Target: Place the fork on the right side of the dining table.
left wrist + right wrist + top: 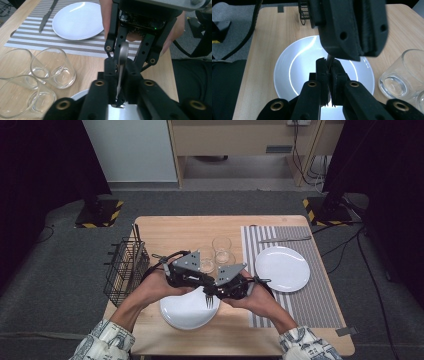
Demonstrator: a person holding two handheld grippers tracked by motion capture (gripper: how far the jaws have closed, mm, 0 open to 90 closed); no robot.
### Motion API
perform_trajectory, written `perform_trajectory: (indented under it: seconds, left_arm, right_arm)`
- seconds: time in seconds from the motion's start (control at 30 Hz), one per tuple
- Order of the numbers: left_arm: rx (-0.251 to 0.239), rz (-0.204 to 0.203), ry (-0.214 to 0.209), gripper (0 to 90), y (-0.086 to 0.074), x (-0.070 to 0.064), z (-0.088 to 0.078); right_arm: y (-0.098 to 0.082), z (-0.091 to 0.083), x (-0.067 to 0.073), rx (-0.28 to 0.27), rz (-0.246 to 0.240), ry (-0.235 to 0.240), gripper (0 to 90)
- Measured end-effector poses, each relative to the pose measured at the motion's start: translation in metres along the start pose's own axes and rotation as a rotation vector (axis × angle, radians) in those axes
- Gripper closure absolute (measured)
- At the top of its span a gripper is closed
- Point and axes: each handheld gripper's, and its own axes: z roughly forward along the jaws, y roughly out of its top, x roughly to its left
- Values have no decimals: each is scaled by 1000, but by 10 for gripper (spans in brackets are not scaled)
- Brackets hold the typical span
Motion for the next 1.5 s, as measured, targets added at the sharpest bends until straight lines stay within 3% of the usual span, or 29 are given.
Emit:
perform_trajectory:
  seconds: [0.1, 0.43, 0.73, 1.17, 1.5]
  left_arm:
    - [-1, 0, 26, 679, -2, 0, 0]
    - [2, -28, 60, 494, -18, -2, 0]
    - [36, -104, 115, 323, -37, -3, 8]
    - [24, -156, 117, 241, -59, -7, 28]
    - [11, -192, 111, 324, -67, -7, 43]
  right_arm:
    - [-3, -1, -2, -2, 14, -4, 872]
    - [-8, -10, -7, -17, 39, -23, 872]
    - [-8, -11, -9, -27, 50, -27, 873]
    - [-7, -11, -13, -26, 59, -25, 872]
    - [-5, -11, -12, -35, 60, -18, 872]
